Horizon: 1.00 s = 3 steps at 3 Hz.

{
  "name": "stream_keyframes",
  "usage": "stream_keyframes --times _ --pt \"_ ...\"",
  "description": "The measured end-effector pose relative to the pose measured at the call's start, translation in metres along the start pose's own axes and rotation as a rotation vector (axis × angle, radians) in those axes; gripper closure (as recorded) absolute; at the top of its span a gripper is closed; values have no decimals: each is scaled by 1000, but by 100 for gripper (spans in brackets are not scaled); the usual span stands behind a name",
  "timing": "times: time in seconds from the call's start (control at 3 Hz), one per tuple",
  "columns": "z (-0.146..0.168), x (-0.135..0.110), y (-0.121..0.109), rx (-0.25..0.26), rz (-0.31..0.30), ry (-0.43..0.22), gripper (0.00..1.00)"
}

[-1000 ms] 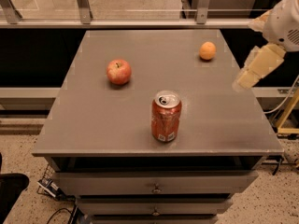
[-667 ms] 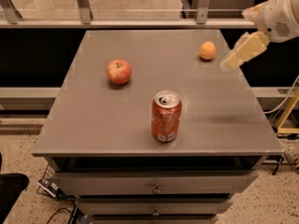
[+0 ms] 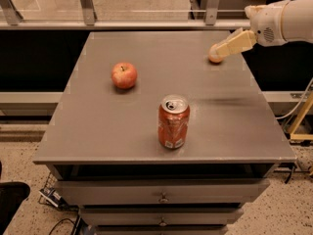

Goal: Move orange near coke can

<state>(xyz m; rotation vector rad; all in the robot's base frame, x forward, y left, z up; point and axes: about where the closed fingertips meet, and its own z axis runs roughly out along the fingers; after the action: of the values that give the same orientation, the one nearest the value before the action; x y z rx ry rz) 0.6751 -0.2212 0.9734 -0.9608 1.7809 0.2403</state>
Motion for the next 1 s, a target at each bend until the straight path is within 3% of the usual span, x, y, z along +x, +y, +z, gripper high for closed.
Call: stream_keyframes --times 0.33,0.67,1.0 --pt "0 0 0 0 0 0 0" --pt "13 6 -9 13 24 -42 0" --pt "28 23 -31 33 59 -96 0"
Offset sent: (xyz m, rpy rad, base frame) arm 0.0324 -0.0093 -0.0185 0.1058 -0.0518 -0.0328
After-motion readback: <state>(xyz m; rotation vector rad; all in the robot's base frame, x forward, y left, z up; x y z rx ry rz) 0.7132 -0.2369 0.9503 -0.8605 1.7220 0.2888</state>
